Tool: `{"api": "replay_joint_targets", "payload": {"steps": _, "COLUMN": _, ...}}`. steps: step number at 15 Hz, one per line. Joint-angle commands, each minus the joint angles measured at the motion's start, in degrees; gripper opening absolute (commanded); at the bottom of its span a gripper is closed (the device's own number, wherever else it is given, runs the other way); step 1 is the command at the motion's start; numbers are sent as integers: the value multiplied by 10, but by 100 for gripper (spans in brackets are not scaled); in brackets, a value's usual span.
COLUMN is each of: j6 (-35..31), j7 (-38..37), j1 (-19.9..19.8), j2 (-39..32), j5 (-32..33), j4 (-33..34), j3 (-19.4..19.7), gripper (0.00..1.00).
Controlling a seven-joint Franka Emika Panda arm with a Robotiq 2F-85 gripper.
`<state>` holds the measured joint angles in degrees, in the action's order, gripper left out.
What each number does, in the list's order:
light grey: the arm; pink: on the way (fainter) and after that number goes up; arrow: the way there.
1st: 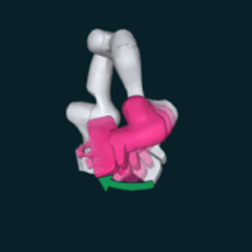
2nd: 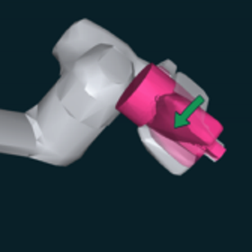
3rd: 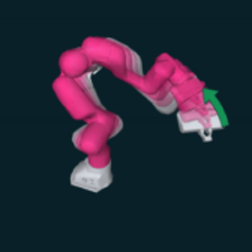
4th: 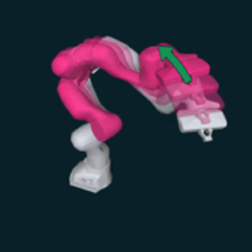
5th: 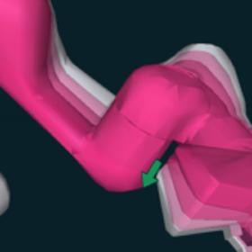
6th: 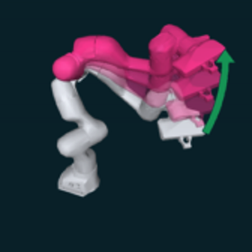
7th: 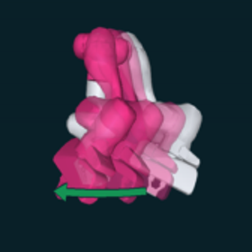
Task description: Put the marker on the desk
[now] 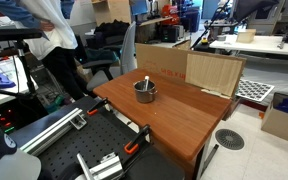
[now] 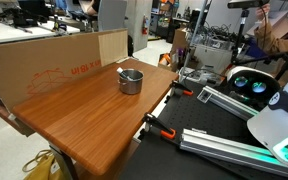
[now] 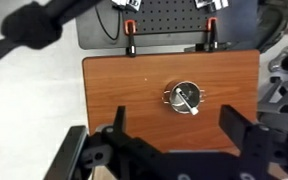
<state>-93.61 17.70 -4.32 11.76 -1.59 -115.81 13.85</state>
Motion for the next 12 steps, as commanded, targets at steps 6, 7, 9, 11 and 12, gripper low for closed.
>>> {"api": "replay_joint_targets", "payload": {"steps": 6, "j6": 1, "j7": 2, "j1": -12, "j2": -1, "j5": -2, "j4": 1, "j3": -11, "gripper": 100}}
{"api": "replay_joint_targets", "payload": {"steps": 7, "j6": 1, "j7": 2, "j1": -12, "j2": -1, "j5": -2, "j4": 1, "j3": -11, "gripper": 100}}
{"api": "replay_joint_targets", "payload": {"steps": 9, "j6": 1, "j7": 2, "j1": -12, "j2": -1, "j5": -2, "j4": 1, "j3": -11, "gripper": 100}}
{"api": "replay_joint_targets", "payload": {"steps": 11, "j6": 1, "j7": 2, "j1": -12, "j2": -1, "j5": -2, "j4": 1, "j3": -11, "gripper": 100}}
{"api": "replay_joint_targets", "payload": {"steps": 12, "j6": -7, "j7": 11, "j1": -11, "j2": 0, "j5": -4, "j4": -5, "j3": -11, "gripper": 100}}
